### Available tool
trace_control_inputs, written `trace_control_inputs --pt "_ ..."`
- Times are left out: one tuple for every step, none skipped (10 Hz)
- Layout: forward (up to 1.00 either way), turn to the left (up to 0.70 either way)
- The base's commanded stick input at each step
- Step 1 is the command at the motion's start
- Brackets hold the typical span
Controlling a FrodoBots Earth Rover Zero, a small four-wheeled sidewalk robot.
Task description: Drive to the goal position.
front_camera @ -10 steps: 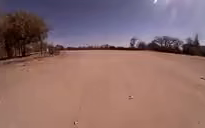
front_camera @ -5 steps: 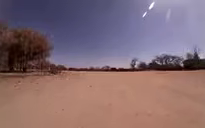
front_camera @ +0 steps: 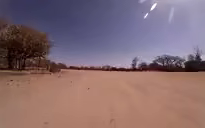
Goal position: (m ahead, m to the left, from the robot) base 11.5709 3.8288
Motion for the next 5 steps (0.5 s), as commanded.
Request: trace_control_inputs --pt "1.00 0.00" --pt "1.00 0.00" --pt "1.00 0.00" --pt "1.00 0.00" --pt "1.00 0.00"
